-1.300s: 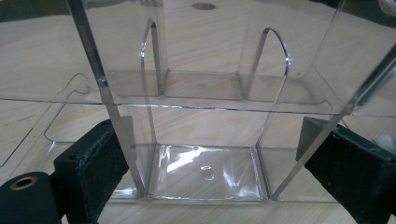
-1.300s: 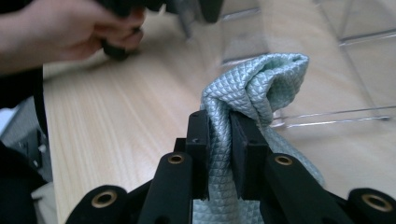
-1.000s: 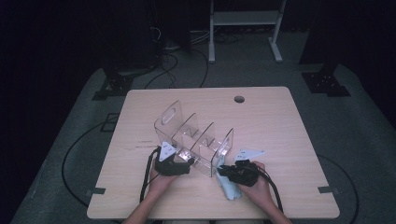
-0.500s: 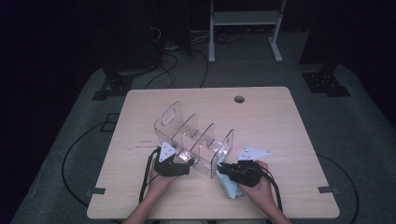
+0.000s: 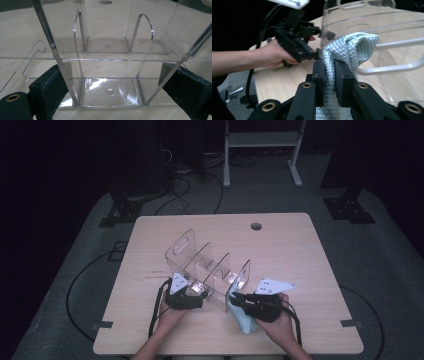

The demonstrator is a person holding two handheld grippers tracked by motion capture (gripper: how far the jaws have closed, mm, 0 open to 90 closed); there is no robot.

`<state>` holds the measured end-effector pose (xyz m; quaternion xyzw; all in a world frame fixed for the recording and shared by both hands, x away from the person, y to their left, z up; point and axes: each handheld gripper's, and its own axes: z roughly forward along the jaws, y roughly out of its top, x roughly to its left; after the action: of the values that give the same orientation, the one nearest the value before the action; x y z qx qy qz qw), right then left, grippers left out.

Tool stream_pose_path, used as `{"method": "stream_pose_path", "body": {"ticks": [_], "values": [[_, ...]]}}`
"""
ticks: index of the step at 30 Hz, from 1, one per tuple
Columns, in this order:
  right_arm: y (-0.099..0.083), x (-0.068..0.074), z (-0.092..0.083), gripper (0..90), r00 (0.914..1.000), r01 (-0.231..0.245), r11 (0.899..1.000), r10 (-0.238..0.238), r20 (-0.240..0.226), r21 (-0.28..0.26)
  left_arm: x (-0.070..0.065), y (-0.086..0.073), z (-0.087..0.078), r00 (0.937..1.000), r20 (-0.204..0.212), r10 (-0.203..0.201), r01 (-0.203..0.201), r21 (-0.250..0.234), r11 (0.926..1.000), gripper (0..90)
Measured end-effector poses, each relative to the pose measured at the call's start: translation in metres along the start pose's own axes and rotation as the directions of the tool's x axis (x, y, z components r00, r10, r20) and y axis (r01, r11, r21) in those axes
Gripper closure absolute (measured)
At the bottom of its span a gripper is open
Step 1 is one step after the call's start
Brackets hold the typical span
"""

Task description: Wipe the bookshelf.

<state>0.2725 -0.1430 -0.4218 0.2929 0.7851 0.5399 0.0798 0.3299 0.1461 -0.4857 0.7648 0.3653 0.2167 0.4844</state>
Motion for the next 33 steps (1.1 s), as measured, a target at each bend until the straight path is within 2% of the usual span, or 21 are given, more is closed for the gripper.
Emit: {"method": "stream_pose_path", "body": {"ticks": [4,8,11,12,13,15,17,21,25,27,28,31,33], "values": [[0.000,0.002,-0.002,78.6,0.9999,0.001,1.000,-0.001,-0.011,-0.009,-0.001,0.000,-0.002,1.0000,0.003,0.009,-0.009,0.005,0.9999,7.9],[0.007,-0.016,-0.010,78.8,0.9985,-0.024,0.999,0.027,0.048,-0.046,-0.002,-0.001,-0.002,0.9999,0.004,0.011,-0.011,-0.002,0.9999,7.9],[0.009,-0.020,-0.011,78.8,0.9980,-0.034,0.998,0.037,0.051,-0.052,-0.002,-0.001,-0.002,0.9999,0.003,0.011,-0.011,-0.002,0.9999,7.9],[0.009,-0.018,-0.011,79.0,0.9986,-0.033,0.998,0.035,0.041,-0.045,-0.002,-0.001,-0.002,0.9999,0.003,0.010,-0.010,-0.003,0.9999,7.9],[0.009,-0.009,-0.008,79.0,0.9998,-0.020,0.999,0.020,-0.005,-0.028,-0.002,-0.001,-0.002,1.0000,0.002,0.007,-0.007,-0.003,1.0000,7.9],[0.009,0.000,-0.007,79.0,0.9998,0.012,1.000,-0.012,-0.018,-0.013,-0.001,-0.001,-0.003,0.9999,0.003,0.011,-0.011,-0.001,0.9999,7.9],[0.010,0.001,-0.007,79.2,0.9996,0.028,1.000,-0.028,-0.010,-0.003,-0.001,-0.001,-0.003,0.9999,0.006,0.011,-0.011,-0.002,0.9999,8.0],[0.014,-0.020,-0.011,79.3,0.9992,-0.010,1.000,0.011,0.037,-0.025,-0.001,-0.002,-0.003,0.9999,0.008,0.011,-0.011,-0.005,0.9999,8.0],[0.019,-0.042,-0.014,79.2,0.9944,-0.047,0.998,0.050,0.093,-0.043,-0.001,-0.001,-0.002,0.9999,0.007,0.012,-0.012,-0.004,0.9999,8.0],[0.020,-0.044,-0.015,79.2,0.9940,-0.063,0.997,0.067,0.087,-0.046,-0.001,-0.002,-0.002,0.9999,0.007,0.010,-0.010,-0.004,0.9999,8.0],[0.020,-0.044,-0.015,79.2,0.9940,-0.063,0.997,0.067,0.087,-0.046,-0.001,-0.002,-0.002,0.9999,0.007,0.010,-0.010,-0.004,0.9999,8.0],[0.019,-0.029,-0.012,79.2,0.9986,-0.022,0.999,0.023,0.048,-0.026,0.000,-0.002,-0.003,0.9998,0.010,0.016,-0.016,-0.006,0.9999,8.0],[0.020,-0.029,-0.013,79.1,0.9990,-0.019,1.000,0.020,0.041,-0.017,0.000,-0.002,-0.003,0.9998,0.012,0.016,-0.016,-0.005,0.9999,8.0]]}}
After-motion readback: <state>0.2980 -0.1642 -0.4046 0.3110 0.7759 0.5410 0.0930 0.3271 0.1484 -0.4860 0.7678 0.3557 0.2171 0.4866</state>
